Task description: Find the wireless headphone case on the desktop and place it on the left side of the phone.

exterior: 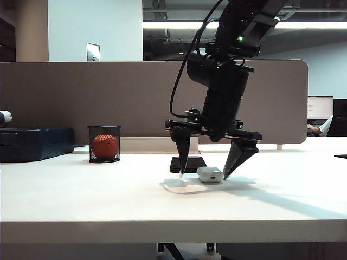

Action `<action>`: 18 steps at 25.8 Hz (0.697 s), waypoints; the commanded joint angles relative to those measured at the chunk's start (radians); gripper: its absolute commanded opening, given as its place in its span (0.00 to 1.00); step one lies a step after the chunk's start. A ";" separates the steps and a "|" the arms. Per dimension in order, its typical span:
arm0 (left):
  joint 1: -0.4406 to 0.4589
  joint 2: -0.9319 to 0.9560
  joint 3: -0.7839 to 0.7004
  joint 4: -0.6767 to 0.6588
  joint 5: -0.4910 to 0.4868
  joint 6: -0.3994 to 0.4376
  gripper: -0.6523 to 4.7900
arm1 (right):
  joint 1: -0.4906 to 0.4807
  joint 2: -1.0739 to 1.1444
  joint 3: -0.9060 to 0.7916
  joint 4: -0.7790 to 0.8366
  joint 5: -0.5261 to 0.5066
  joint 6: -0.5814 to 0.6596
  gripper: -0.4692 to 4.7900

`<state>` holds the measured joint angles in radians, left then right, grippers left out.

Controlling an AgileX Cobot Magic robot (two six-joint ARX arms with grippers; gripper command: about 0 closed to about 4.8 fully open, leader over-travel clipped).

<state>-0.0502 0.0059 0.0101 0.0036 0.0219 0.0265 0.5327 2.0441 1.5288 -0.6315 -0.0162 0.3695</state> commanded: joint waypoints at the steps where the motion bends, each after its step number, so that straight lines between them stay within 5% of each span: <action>1: 0.002 0.001 0.001 0.012 -0.003 0.003 0.11 | 0.000 0.010 -0.005 -0.053 0.018 0.005 1.00; 9: 0.002 0.001 0.001 0.012 -0.003 0.003 0.11 | 0.000 0.010 -0.005 -0.052 0.018 0.005 0.83; 13: 0.002 0.001 0.001 0.012 -0.003 0.003 0.11 | 0.000 0.014 -0.006 -0.053 0.017 0.004 0.53; 18: 0.002 0.001 0.001 0.012 -0.003 0.003 0.11 | 0.000 0.014 -0.006 -0.052 0.018 0.004 0.51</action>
<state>-0.0502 0.0059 0.0101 0.0036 0.0219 0.0265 0.5301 2.0472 1.5291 -0.6552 0.0143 0.3698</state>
